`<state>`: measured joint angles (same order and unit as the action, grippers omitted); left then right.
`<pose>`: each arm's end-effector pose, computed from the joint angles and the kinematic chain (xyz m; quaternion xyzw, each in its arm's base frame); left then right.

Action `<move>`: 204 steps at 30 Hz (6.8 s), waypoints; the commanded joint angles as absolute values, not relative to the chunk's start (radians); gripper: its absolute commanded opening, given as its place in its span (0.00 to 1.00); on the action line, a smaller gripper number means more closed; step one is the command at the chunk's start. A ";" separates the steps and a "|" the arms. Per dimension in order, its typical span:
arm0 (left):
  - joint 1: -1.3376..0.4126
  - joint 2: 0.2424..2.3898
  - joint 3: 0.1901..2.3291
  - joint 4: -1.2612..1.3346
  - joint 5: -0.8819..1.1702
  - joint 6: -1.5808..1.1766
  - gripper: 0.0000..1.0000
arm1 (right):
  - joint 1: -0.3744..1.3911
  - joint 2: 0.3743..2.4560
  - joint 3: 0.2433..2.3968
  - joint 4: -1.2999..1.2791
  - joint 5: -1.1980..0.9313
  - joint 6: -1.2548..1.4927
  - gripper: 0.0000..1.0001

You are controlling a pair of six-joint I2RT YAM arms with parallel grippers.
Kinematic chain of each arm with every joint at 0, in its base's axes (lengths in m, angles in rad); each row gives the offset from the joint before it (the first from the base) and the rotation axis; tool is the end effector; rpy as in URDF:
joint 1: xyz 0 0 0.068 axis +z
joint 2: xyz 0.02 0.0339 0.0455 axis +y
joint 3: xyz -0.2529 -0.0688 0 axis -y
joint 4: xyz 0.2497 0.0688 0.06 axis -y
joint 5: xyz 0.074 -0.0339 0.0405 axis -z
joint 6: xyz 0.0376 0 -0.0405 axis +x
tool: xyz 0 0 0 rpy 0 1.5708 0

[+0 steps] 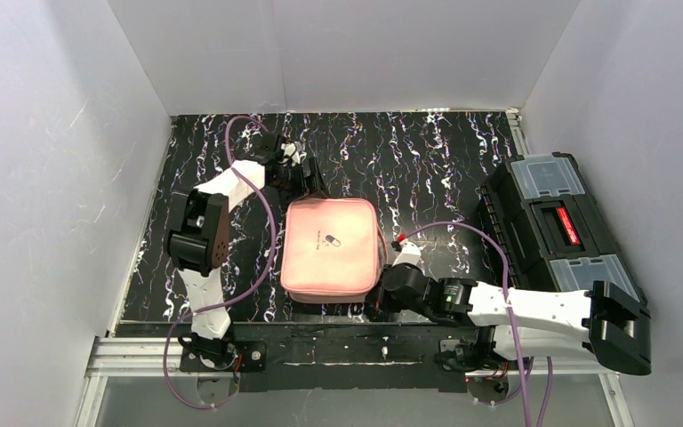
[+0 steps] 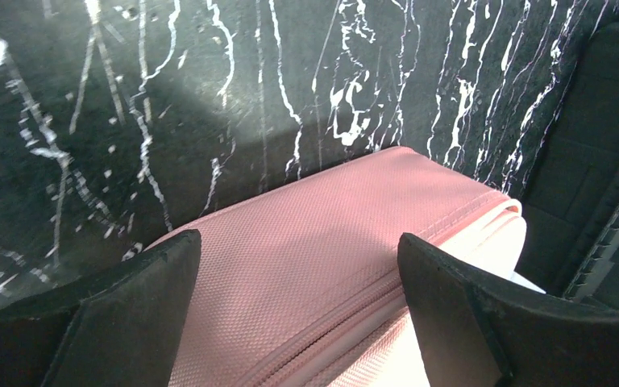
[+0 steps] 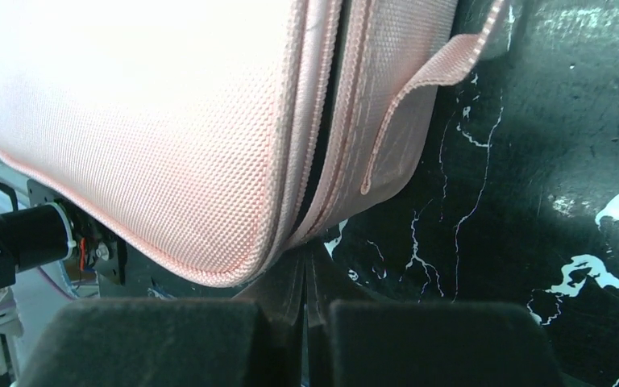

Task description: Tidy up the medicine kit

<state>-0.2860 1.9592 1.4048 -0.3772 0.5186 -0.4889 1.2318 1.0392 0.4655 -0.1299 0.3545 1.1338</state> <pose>0.4008 -0.1373 0.1815 -0.0128 0.9211 -0.3401 0.1892 0.0846 0.2007 0.1757 0.0302 0.8958 0.3223 0.3046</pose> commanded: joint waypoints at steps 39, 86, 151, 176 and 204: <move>-0.193 1.401 0.875 -0.302 0.455 -0.693 0.94 | 0.717 1.298 0.805 -0.122 0.001 0.801 0.01; -0.191 0.891 0.729 -0.410 0.310 -0.655 0.98 | 0.631 1.337 0.973 -0.494 -0.130 0.540 0.05; -0.193 0.621 0.714 -0.769 0.335 -0.640 0.98 | 1.119 0.846 0.598 -0.398 0.090 0.771 0.62; -0.193 0.656 0.693 -0.847 0.295 -0.731 0.98 | 1.465 1.258 0.817 -0.379 0.514 1.027 0.59; -0.193 0.683 0.657 -0.776 0.384 -0.698 0.98 | 1.508 1.471 0.971 -0.473 0.705 1.229 0.32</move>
<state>-0.1902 0.6737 0.6723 -0.7844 0.3498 -0.7153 1.5024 1.4545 0.9098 -0.4652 0.6147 1.1786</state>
